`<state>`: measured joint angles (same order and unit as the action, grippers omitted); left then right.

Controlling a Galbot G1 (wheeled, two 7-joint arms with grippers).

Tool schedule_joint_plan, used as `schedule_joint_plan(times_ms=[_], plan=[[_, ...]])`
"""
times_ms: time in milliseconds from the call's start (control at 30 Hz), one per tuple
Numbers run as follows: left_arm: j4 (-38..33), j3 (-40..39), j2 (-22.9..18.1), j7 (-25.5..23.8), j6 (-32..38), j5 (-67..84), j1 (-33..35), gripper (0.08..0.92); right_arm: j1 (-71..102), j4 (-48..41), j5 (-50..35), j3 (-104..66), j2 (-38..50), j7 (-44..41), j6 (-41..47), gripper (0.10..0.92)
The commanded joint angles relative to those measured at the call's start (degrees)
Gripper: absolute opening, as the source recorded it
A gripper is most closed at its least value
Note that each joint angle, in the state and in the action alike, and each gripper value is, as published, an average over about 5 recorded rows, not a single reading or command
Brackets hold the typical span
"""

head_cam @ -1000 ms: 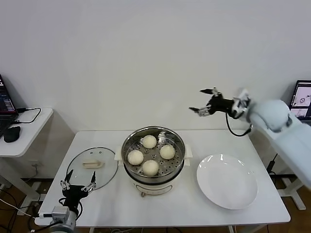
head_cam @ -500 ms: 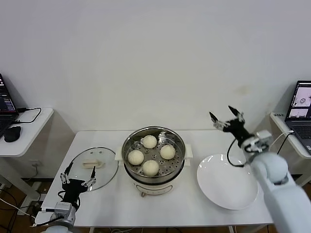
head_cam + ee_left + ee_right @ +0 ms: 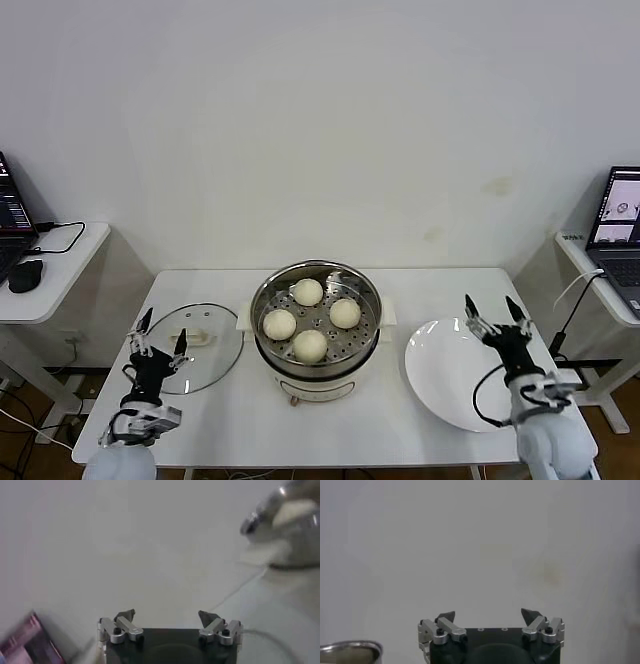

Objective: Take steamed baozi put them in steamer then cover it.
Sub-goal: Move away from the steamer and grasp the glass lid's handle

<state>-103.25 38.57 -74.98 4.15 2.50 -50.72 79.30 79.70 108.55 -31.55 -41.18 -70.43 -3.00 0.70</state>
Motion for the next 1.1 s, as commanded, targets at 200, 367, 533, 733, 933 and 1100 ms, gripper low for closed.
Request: schedule_joint_plan(times_ms=[200,367,533,733,933,1100], plan=[[17.96,-5.92,7.52,10.27,1.74,-33.95,-7.41,0.823,8.13,2.08,1.43,-4.18,-5.55,1.09,-2.91,0.823],[19.19,-6.02,7.71,6.42,0.34,-32.87,-7.83,0.823,8.31,2.0,1.75,-4.38,-5.79,1.12,-3.2,0.823],[20.62,-6.14,7.37,4.63,-0.16,-32.93,-8.72,0.823,8.75,1.8,2.06,-4.69,-6.0,1.2,-3.67,0.823],[23.75,-6.32,7.05,4.48,-0.32,-33.06,-11.12,0.823,8.66,1.71,2.23,-4.94,-6.23,1.42,-3.75,0.823],[25.47,-6.51,6.56,4.1,-1.57,-32.56,-12.7,0.823,8.86,1.66,2.59,-5.11,-6.61,1.38,-3.85,0.823],[26.49,-6.89,6.19,3.83,-2.85,-30.73,-13.93,0.823,8.79,1.51,2.8,-5.18,-6.8,1.35,-3.88,0.823]])
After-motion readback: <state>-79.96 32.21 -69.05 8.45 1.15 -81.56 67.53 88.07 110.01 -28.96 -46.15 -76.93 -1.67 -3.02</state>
